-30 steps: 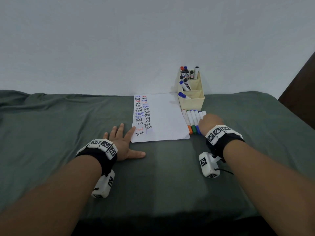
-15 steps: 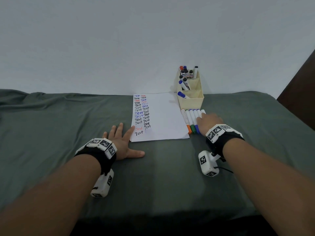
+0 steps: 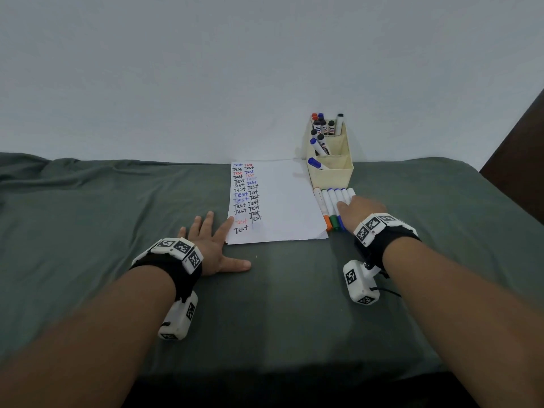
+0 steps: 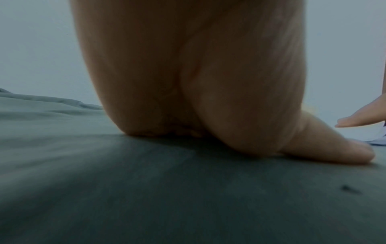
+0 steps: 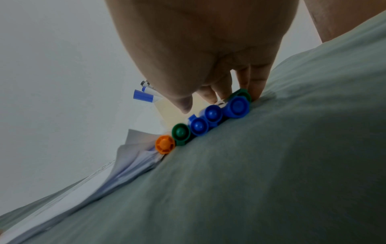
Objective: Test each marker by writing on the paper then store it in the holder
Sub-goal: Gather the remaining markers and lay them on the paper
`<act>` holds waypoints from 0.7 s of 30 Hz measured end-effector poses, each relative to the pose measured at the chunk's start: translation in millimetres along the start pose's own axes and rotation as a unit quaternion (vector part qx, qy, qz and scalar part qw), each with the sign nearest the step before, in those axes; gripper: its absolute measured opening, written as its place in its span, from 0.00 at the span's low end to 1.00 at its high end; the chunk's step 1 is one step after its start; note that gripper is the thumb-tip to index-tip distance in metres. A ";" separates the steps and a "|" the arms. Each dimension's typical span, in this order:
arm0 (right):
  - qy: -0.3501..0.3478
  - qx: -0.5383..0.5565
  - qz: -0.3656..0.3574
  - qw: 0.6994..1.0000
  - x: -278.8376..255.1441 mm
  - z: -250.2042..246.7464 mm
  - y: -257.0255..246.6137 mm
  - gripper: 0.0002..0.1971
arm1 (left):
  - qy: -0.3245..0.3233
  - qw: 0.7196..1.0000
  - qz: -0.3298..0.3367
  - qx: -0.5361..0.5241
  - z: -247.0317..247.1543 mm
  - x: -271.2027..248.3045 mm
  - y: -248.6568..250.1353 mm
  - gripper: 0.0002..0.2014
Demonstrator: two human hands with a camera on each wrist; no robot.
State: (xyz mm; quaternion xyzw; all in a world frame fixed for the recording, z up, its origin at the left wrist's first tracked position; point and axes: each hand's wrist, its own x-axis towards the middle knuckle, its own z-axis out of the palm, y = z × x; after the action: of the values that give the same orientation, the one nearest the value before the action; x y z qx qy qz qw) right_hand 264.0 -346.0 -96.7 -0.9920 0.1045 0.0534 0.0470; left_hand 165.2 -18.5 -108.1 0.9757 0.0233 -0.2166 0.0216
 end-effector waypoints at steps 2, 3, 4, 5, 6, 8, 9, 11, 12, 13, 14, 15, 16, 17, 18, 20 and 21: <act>0.004 0.006 0.000 1.000 -0.2 -0.6 -1.0 0.24 | -0.002 1.000 0.000 0.000 -0.1 0.5 -0.2 0.63; 0.006 0.006 -0.001 1.000 0.2 -0.2 -1.0 0.24 | -0.002 1.000 0.000 0.000 0.0 0.5 -0.4 0.63; 0.008 0.008 -0.002 1.000 0.6 0.3 -0.5 0.24 | -0.001 1.000 0.000 0.000 0.2 0.6 -0.3 0.63; 0.010 0.011 -0.005 1.000 1.1 1.3 0.6 0.24 | -0.001 1.000 0.000 0.000 0.7 0.3 -0.1 0.62; 0.011 0.019 -0.006 1.000 2.3 2.7 2.0 0.24 | 0.001 1.000 0.000 0.000 1.0 0.0 0.2 0.62; 0.008 0.035 -0.001 0.999 5.5 4.4 5.1 0.24 | 0.005 1.000 -0.001 0.000 1.2 -1.0 0.7 0.62; 0.005 0.038 0.003 0.999 6.8 4.9 6.1 0.25 | 0.007 1.000 -0.002 0.001 1.1 -1.4 1.0 0.62; 0.010 0.037 0.006 0.999 8.4 5.2 6.2 0.25 | 0.007 1.000 -0.001 0.001 0.8 -1.8 1.8 0.61; 0.016 0.036 0.006 0.999 8.4 5.4 5.4 0.26 | 0.006 1.000 -0.001 0.001 0.4 -2.2 2.0 0.61; 0.022 0.042 0.006 0.999 7.9 5.6 4.2 0.27 | 0.005 1.000 -0.001 0.001 -0.1 -2.8 2.0 0.61; 0.026 0.054 0.003 0.998 7.1 5.9 3.0 0.28 | 0.003 1.000 -0.001 0.001 -0.6 -3.1 1.9 0.61; 0.028 0.064 -0.006 0.998 5.4 5.5 2.0 0.30 | 0.001 1.000 -0.001 0.001 -0.9 -3.3 1.9 0.61; 0.030 0.069 -0.028 0.997 2.6 4.4 -0.2 0.31 | 0.001 1.000 -0.001 0.001 -1.1 -3.2 2.0 0.62; 0.031 0.068 -0.062 0.995 -0.9 2.8 -3.0 0.30 | 0.001 1.000 -0.001 0.001 -1.2 -3.1 1.9 0.62; 0.030 0.059 -0.107 0.992 -4.2 1.2 -6.9 0.29 | 0.002 1.000 -0.001 0.001 -1.1 -2.9 1.8 0.62; 0.008 0.020 -0.191 0.981 -10.7 -0.7 -16.3 0.25 | 0.002 1.000 -0.001 0.001 -0.6 -2.1 1.2 0.62; -0.015 0.000 -0.214 0.977 -13.8 -0.3 -21.4 0.23 | 0.003 1.000 0.000 0.001 -0.2 -1.6 0.8 0.62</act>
State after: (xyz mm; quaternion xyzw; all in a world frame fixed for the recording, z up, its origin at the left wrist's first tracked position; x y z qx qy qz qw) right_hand 255.2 -322.3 -93.1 -0.9905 -0.1104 0.0570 0.0589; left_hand 163.8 -19.3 -107.1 0.9763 0.0235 -0.2141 0.0207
